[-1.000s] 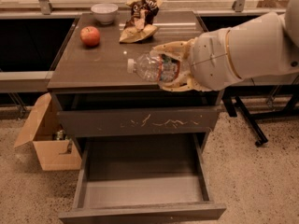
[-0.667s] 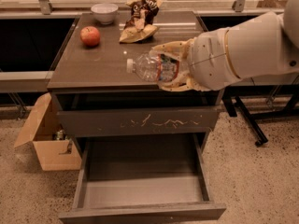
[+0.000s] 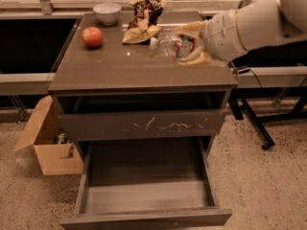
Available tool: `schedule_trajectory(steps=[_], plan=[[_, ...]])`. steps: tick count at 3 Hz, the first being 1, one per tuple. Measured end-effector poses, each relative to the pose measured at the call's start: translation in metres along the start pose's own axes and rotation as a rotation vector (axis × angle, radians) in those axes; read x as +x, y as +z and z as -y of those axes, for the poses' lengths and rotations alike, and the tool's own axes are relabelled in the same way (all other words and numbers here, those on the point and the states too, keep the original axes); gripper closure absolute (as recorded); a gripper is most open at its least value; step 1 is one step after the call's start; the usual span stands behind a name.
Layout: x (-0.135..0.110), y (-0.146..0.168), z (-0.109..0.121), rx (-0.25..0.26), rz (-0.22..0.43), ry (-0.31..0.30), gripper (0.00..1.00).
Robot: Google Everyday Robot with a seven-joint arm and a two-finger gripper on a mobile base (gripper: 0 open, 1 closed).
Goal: Pick water bottle from middle drawer and place on counter
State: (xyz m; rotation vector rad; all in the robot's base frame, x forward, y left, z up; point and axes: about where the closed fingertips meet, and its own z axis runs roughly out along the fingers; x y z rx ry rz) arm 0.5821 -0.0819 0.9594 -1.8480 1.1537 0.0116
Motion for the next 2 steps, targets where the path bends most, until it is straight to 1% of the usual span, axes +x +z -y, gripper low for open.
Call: schedule_trajectory(steps=[1,2], plan=[[0.076,0.042,0.054,0.024,0.064,0.154,1.0],[0.102,0.047,0.08,0.071,0.085,0.217,1.0]])
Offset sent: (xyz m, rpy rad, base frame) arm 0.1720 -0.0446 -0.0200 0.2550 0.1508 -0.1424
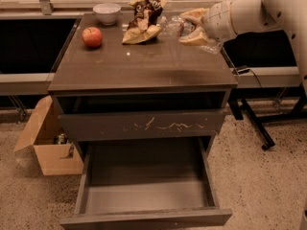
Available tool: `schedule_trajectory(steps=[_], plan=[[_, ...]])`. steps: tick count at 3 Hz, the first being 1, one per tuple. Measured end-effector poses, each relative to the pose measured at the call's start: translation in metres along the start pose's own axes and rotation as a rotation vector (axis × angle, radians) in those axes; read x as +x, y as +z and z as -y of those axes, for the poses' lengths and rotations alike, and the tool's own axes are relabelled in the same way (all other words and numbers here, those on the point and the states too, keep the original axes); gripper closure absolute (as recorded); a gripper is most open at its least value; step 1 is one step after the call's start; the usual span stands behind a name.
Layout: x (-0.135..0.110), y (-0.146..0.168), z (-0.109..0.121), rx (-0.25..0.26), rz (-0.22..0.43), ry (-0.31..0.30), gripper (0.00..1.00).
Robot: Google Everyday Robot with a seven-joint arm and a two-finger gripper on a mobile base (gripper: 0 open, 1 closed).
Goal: Pick water bottle from middle drawer and place on counter
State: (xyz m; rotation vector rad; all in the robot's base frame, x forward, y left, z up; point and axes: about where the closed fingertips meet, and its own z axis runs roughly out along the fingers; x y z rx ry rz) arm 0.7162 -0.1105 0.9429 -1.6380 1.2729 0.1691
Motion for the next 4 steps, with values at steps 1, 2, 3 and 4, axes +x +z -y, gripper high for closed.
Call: schedule_trajectory(steps=[1,2,3,4], plan=[[0.0,0.0,0.0,0.0,0.0,0.0,1.0],[0.011,0.015,-0.001,-0.013,0.002,0.068,1.0],[0.029,0.035,-0.001,-0.029,0.007,0.181,0.84],[0.044,0.053,-0.001,-0.044,0.0,0.277,0.59]])
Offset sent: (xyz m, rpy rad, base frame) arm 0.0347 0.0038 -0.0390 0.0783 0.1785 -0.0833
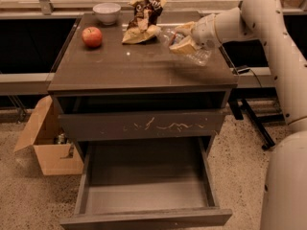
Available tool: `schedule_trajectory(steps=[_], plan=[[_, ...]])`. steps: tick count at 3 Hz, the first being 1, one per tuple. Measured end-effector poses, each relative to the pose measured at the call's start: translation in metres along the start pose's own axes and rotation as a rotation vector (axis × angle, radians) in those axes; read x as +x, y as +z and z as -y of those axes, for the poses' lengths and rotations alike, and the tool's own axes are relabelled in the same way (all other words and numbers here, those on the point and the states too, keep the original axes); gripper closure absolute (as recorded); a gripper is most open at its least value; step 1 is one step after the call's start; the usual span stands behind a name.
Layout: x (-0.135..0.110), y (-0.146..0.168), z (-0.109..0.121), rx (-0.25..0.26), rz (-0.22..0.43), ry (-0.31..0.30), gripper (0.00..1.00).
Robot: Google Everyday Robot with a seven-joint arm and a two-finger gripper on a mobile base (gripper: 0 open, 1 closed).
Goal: Pick water bottle from middle drawer and place on counter
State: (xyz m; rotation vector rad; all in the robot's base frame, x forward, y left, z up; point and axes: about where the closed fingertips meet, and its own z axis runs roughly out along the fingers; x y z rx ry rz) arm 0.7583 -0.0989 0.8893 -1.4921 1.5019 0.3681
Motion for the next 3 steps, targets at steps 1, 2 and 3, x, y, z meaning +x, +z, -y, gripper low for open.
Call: schedule_trajectory(steps=[1,2,3], plan=[[0.01,0.011,0.006,-0.003,-0.003,0.057,0.36],[0.017,0.016,0.011,0.001,-0.002,0.093,0.13],[0.02,0.012,0.016,0.02,0.003,0.115,0.0]])
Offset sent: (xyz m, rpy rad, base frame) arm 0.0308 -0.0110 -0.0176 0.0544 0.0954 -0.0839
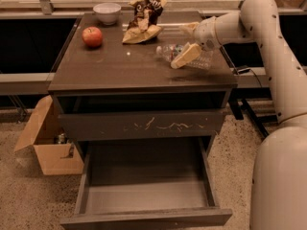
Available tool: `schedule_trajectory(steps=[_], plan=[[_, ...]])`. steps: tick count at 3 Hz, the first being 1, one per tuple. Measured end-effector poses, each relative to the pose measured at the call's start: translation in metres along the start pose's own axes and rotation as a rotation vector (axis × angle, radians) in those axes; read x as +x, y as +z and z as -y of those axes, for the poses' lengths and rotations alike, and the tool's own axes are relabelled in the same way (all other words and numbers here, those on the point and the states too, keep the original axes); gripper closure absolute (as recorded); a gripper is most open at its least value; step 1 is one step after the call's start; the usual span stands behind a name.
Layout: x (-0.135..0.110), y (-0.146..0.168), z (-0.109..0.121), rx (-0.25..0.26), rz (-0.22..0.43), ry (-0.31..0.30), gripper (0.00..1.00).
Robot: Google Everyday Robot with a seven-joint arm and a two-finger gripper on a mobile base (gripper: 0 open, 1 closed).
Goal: Pick water bottle from middle drawer and place on counter
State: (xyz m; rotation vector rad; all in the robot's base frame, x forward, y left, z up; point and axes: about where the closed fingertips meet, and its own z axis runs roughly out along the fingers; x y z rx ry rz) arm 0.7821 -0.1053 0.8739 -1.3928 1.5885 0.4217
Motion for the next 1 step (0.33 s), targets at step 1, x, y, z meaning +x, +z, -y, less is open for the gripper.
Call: schedule_trajectory(steps=[1], plan=[[0.0004,-0.0006,0.0011,0.003,0.001,0.003,0.0]])
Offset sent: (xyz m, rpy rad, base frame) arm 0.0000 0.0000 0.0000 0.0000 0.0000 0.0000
